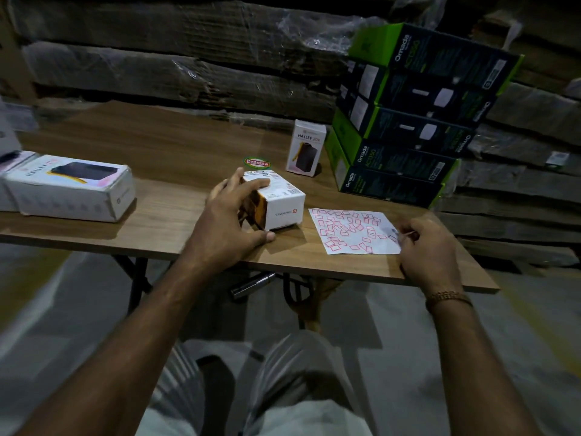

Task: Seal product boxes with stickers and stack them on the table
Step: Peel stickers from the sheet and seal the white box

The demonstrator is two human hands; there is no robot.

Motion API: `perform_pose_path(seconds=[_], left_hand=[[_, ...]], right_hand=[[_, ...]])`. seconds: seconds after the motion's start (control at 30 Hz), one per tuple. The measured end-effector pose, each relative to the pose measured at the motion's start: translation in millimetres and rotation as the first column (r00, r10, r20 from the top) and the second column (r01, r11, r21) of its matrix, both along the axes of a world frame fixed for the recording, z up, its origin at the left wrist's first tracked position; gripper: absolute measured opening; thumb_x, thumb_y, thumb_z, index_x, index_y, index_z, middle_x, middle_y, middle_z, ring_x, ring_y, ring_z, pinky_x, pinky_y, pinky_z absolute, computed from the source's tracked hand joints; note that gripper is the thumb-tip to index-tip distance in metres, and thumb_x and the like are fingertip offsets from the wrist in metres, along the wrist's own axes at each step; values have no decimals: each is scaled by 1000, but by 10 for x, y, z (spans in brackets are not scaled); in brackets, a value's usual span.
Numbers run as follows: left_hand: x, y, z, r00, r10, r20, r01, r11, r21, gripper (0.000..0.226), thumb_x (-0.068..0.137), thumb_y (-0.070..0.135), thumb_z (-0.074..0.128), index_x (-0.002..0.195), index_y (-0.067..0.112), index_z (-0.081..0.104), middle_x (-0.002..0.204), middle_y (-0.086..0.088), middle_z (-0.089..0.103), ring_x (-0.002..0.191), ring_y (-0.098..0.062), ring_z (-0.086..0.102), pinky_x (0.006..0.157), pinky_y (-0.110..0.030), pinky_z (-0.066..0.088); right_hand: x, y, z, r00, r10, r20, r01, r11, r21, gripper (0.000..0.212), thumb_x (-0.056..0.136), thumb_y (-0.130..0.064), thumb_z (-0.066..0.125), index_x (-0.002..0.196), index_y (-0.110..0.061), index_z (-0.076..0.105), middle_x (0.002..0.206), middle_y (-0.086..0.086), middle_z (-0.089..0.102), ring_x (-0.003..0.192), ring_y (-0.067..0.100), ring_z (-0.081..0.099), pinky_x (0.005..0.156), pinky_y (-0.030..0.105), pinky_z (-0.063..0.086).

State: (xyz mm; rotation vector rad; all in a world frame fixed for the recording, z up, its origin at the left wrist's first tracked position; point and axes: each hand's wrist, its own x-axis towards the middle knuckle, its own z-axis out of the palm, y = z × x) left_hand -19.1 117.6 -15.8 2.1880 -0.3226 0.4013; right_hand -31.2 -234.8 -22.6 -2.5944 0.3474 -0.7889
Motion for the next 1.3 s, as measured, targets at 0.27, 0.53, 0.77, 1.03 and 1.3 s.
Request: perform_pose_path(seconds=[0.27, 0.53, 0.77, 1.03, 1.3], left_hand=[[6, -1, -22, 1000, -1, 7, 1, 1000, -13, 99, 69, 25, 100, 151, 49, 51, 177, 6, 21, 161, -21, 21, 126, -53, 35], [-3, 2, -23, 1000, -3, -11, 3, 1000, 8, 100, 68, 37, 101, 153, 48, 50, 178, 9, 15, 163, -21, 9, 127, -56, 29], [-64, -188, -52, 972, 105, 211, -96, 994, -53, 67, 90, 47, 81, 150, 30, 58, 175, 2, 25, 163, -21, 12, 124, -60, 34], [-117, -1297, 83, 897, -358, 258, 289, 919, 267, 40, 104, 19, 65, 144, 19, 65, 148, 1, 62, 139, -17, 51, 114, -32, 44], [188, -1559, -76, 922, -382, 62, 313, 831, 459, 42, 106, 23, 55, 148, 21, 62, 149, 1, 63, 139, -21, 51, 119, -41, 39]], right_hand=[[-19, -25, -4, 995, 86, -60, -93, 988, -127, 29, 98, -6, 64, 116, -21, 82, 94, 4, 58, 95, 23, 55, 84, 38, 51], [-116, 52, -21, 989, 148, -9, -149, 987, -58, 16, 93, -19, 72, 105, -24, 83, 91, -3, 59, 93, 20, 59, 83, 44, 57], [-191, 189, -151, 960, 254, 115, -259, 965, 30, 12, 90, -16, 74, 99, -19, 81, 98, -4, 64, 93, 16, 62, 82, 43, 59], [-175, 190, -232, 950, 264, 166, -278, 958, 69, 13, 90, -11, 73, 95, -21, 79, 96, -7, 64, 92, 15, 63, 82, 44, 58], [-122, 156, -236, 953, 280, 118, -289, 955, 65, 18, 89, -10, 66, 89, -28, 68, 93, -10, 54, 88, 18, 57, 77, 36, 51]])
